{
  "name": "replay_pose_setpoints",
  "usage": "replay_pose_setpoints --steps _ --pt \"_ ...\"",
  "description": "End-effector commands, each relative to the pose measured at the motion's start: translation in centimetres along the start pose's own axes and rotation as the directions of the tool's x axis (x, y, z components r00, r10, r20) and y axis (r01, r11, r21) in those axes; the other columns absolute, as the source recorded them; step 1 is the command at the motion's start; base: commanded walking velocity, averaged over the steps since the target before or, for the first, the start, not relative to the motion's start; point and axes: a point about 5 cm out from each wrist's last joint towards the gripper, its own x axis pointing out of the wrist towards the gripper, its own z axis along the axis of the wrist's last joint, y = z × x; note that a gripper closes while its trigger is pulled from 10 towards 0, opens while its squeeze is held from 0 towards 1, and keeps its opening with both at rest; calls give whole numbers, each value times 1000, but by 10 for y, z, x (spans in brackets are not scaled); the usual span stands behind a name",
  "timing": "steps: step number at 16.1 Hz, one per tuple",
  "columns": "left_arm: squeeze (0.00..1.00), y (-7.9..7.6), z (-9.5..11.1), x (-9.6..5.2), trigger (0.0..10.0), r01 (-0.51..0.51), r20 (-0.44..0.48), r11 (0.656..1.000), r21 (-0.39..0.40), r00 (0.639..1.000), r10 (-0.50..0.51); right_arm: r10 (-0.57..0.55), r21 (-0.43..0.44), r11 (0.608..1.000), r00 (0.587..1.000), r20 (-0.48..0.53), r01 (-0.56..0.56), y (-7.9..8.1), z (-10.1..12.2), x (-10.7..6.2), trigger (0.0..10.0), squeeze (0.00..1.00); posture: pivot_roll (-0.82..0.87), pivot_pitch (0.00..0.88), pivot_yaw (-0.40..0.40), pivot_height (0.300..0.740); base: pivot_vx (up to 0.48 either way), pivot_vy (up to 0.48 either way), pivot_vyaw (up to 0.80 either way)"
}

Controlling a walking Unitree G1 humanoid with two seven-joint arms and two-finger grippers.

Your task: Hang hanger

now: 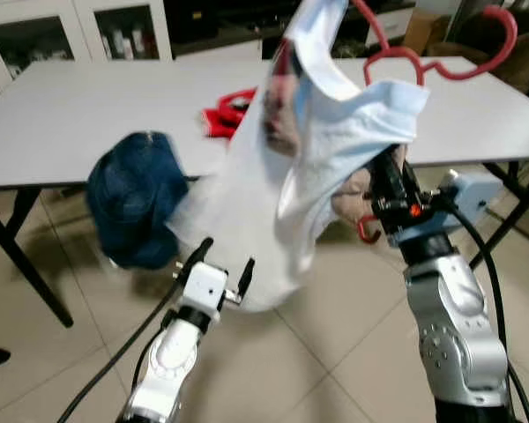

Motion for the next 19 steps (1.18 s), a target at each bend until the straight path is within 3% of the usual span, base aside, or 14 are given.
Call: replay_pose_setpoints --steps 1,6,10,13,19 --pt "0 -6 4 3 10000 24 15 1000 -9 1000 -24 -24 -19 999 998 66 25 -5 14 -1 10000 0 27 50 13 740 0 0 0" --pt "0 -6 4 2 10000 28 15 999 -20 1000 -27 -31 -27 999 998 61 33 -7 13 -4 10000 0 24 55 17 740 0 0 0" --pt "0 -7 4 2 10000 26 15 999 -46 1000 -26 0 -47 999 1000 -5 0 -8 2 -10 10000 0 21 55 17 740 0 0 0" --pt "0 -6 8 5 10000 17 24 998 -61 1000 -15 9 -104 994 999 -44 -14 -11 -5 -17 10000 0 21 49 14 740 0 0 0" --pt "0 -3 36 25 10000 13 113 996 -94 994 -2 -47 -160 986 999 10 48 -17 1 -9 10000 0 21 35 14 740 0 0 0"
